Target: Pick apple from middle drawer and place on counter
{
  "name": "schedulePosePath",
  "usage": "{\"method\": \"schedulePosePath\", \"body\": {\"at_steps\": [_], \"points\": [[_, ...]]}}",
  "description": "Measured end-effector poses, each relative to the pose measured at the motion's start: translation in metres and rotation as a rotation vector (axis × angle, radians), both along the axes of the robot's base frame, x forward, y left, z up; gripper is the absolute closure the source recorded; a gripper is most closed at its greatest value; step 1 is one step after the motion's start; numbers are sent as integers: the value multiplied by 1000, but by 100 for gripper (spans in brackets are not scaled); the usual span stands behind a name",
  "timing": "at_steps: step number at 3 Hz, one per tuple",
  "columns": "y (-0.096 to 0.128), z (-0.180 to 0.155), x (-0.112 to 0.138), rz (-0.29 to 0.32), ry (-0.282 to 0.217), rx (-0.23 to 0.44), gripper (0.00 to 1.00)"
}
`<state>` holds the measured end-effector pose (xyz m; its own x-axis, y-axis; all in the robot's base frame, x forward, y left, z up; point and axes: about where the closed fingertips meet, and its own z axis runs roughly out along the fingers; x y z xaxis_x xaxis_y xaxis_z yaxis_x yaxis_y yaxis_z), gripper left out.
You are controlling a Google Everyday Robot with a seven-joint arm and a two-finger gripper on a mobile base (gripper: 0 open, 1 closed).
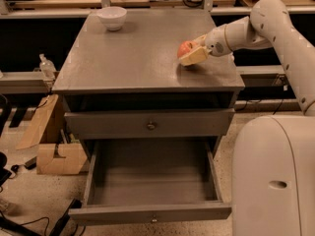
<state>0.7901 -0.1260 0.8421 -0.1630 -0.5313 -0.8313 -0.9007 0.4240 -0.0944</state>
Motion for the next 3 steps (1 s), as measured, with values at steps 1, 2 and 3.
{"method": "schedulePosePath", "body": {"at_steps": [1,2,3], "points": [[1,-1,0,2,1,0,20],[2,-1,0,2,2,0,0],[2,-1,0,2,2,0,0]]}}
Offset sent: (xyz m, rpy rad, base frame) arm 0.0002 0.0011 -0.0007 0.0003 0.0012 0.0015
